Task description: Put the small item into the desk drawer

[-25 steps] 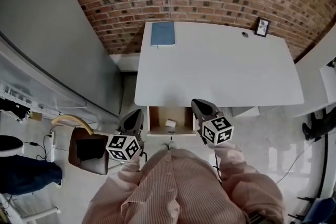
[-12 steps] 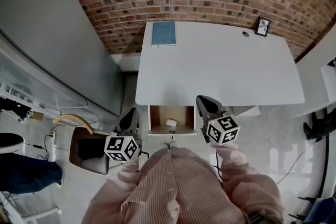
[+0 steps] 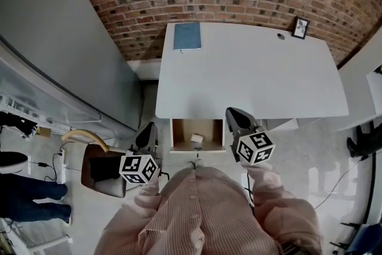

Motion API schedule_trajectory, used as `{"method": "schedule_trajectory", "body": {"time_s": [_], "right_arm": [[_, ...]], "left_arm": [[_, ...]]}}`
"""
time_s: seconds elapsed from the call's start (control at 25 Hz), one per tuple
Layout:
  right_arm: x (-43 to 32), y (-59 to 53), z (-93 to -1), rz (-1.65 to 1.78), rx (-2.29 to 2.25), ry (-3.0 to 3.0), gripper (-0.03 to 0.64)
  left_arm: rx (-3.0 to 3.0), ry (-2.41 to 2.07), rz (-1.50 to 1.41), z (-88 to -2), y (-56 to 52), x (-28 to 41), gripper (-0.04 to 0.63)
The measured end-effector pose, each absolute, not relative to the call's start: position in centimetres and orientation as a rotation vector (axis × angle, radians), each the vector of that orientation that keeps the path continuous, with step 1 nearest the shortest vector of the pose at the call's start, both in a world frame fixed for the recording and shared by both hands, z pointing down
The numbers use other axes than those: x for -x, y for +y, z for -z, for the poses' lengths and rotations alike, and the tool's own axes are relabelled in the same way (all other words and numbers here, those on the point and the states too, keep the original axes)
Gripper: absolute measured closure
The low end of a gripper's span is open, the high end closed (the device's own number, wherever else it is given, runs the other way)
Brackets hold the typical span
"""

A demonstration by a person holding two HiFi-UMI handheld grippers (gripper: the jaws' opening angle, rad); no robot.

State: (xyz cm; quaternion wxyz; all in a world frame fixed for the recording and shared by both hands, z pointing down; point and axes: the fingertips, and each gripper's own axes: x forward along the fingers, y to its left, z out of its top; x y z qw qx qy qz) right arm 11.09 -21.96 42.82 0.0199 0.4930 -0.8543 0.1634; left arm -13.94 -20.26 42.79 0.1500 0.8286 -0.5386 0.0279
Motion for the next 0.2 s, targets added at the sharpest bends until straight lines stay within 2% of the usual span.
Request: {"method": "schedule_trajectory", "body": {"time_s": [0.2], "right_arm": [[-11.06, -22.2, -42.93, -0.51, -1.53, -2.651, 0.611]], "left_arm": [[-2.376, -1.549, -0.086, -43.04, -20.56, 14.03, 0.597]]}}
